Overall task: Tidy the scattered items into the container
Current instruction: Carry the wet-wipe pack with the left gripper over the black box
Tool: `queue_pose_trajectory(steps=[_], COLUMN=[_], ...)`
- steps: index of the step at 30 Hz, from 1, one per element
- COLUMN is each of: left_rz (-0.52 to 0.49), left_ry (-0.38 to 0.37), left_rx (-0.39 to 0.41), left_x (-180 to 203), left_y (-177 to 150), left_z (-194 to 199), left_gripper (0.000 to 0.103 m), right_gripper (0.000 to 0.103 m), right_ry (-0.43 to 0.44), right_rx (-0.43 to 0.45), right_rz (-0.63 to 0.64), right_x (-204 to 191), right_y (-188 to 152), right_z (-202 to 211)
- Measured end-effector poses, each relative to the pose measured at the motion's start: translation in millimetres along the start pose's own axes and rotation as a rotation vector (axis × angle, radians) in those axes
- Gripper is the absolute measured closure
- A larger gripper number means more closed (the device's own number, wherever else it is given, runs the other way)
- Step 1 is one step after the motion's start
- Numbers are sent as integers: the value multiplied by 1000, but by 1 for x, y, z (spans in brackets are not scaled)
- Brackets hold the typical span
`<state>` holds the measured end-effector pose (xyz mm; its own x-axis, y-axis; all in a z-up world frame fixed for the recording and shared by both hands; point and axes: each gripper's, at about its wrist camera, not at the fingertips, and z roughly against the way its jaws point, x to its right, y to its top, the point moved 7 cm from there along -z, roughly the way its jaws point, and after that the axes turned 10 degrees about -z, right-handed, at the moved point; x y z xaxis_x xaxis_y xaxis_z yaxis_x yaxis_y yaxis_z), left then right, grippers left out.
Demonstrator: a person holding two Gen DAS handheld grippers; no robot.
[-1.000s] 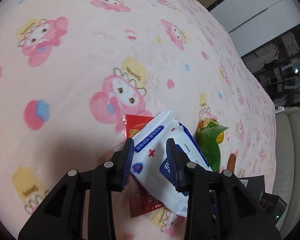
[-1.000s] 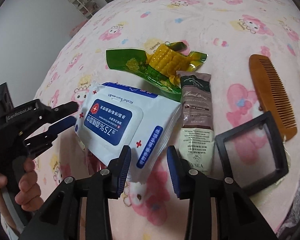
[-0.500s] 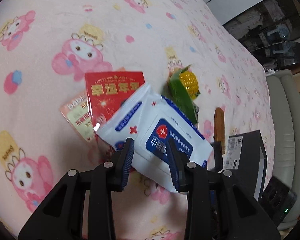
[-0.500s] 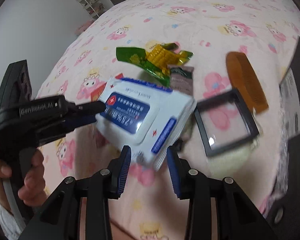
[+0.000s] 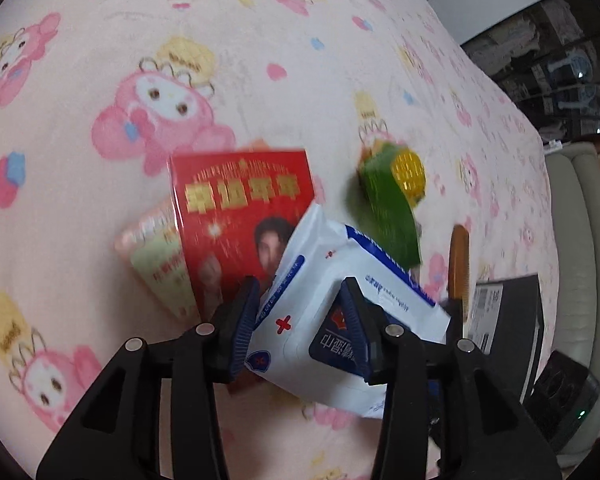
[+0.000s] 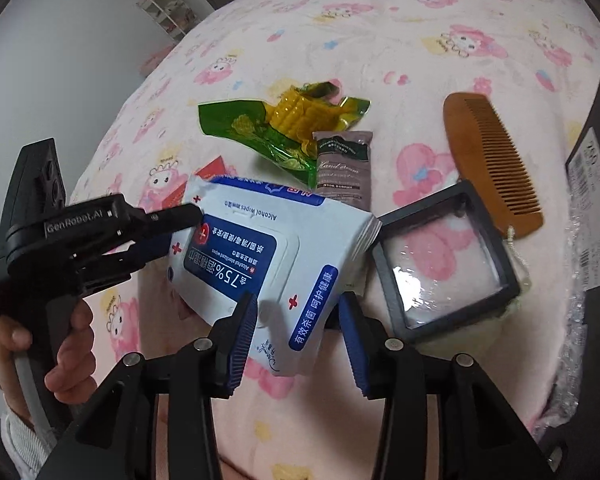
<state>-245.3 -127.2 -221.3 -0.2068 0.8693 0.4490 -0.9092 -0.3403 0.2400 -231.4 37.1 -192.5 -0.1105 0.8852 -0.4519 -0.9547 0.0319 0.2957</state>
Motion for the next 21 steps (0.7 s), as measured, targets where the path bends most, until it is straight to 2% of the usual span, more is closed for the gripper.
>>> queue_pose_trajectory(steps=[3, 5, 9, 12, 16, 18, 21], left_rz=[-4, -20, -32, -17, -29, -48, -82], left_ry=[-41, -51, 0, -9, -50, -65, -118], left_rx=[-65, -62, -36, -68, -131, -134, -127], left_x=[14, 22, 24, 21, 27, 33, 44], left_y=[-23, -30, -29, -24, -28, -30, -36], left_z=[1, 8, 12, -1, -20, -22, -14], left_gripper=[61, 61, 61, 53, 48, 48, 61], right_gripper=[64, 63, 63, 62, 59, 59, 63], right_ry=[-44, -41, -65, -39, 21, 63, 64], right_rx=[28, 7, 4, 20, -45, -49, -25], right_rz=[0, -3, 3, -54, -93, -112, -84], right_x=[9, 13, 21, 32, 39, 37, 28], right_y=[-9, -19, -23, -13, -8, -9, -12], right_z=[21, 25, 25, 20, 1, 0, 12])
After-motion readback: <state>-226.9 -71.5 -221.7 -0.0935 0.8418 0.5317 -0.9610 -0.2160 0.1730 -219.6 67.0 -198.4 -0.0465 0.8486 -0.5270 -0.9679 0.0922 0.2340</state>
